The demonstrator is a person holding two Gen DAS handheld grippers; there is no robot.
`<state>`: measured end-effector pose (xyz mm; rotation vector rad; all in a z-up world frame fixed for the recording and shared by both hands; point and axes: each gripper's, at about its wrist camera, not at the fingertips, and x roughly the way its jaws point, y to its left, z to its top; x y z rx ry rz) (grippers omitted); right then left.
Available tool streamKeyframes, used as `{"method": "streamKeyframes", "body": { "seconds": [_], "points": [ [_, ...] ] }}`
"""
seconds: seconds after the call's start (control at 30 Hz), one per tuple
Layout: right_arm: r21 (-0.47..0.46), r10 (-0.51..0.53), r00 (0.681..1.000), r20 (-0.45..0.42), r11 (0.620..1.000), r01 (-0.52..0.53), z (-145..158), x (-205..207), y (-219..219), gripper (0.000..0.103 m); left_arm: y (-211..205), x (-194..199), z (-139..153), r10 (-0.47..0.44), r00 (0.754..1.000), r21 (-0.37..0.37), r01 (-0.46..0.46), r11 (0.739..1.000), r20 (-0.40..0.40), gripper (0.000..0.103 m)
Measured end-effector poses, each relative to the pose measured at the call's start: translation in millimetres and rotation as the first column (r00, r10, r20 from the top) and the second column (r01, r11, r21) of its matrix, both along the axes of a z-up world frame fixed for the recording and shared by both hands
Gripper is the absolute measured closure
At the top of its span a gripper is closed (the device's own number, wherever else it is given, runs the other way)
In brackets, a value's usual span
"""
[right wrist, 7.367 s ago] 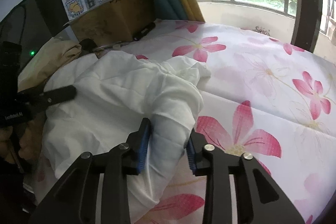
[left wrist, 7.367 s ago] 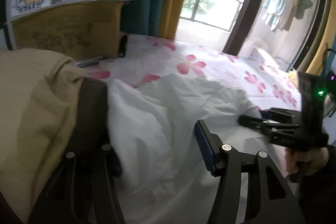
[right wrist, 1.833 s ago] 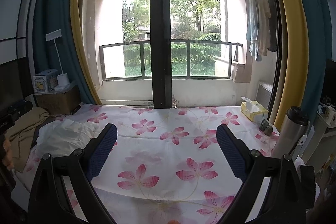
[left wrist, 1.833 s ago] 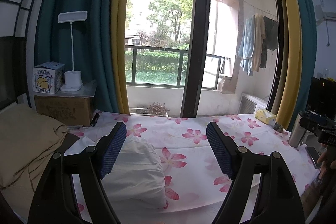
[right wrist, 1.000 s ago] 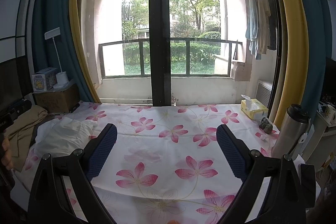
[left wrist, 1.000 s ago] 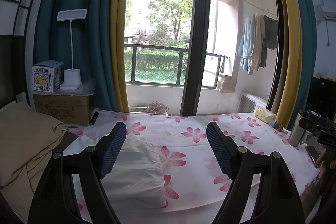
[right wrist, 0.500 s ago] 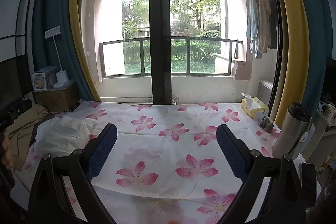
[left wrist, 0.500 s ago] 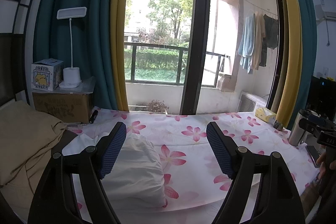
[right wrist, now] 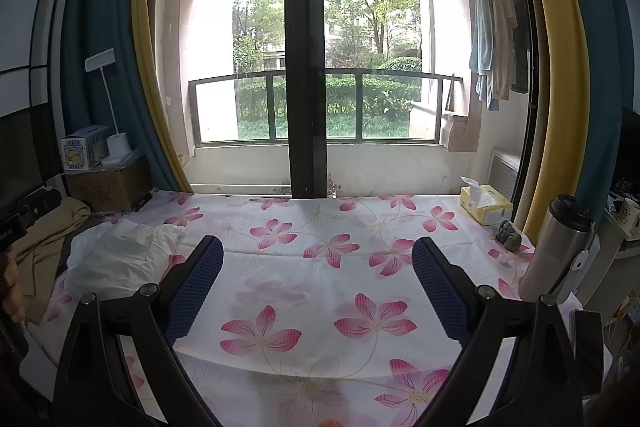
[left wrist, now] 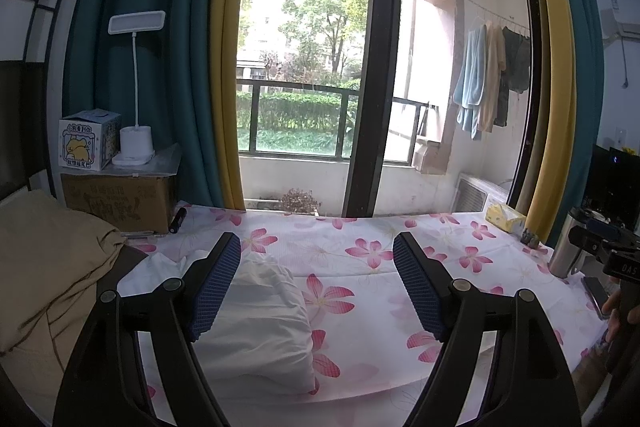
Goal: Fold large clothes
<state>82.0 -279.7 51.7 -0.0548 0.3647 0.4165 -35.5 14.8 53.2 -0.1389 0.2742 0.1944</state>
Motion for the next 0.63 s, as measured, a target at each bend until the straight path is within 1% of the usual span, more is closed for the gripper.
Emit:
{"method": "streamKeyframes", "body": {
  "seconds": [0.33,0.63],
  "points": [
    [-0.001,0.0,1.0,0.0,1.0,0.0,0.0,0.3,0.5,0.008,-0.6,0.4,-1.0,-0.002,1.0,0.0,0.002,1.0,-0.003,0.022],
    [-0.004,0.004,1.0,-0.004,1.0,-0.004,-1.2,0.8,2.0,0.008,-6.3,1.8,-7.7,-0.015,1.0,-0.005,0.015,1.0,-0.017,0.022]
  ]
}}
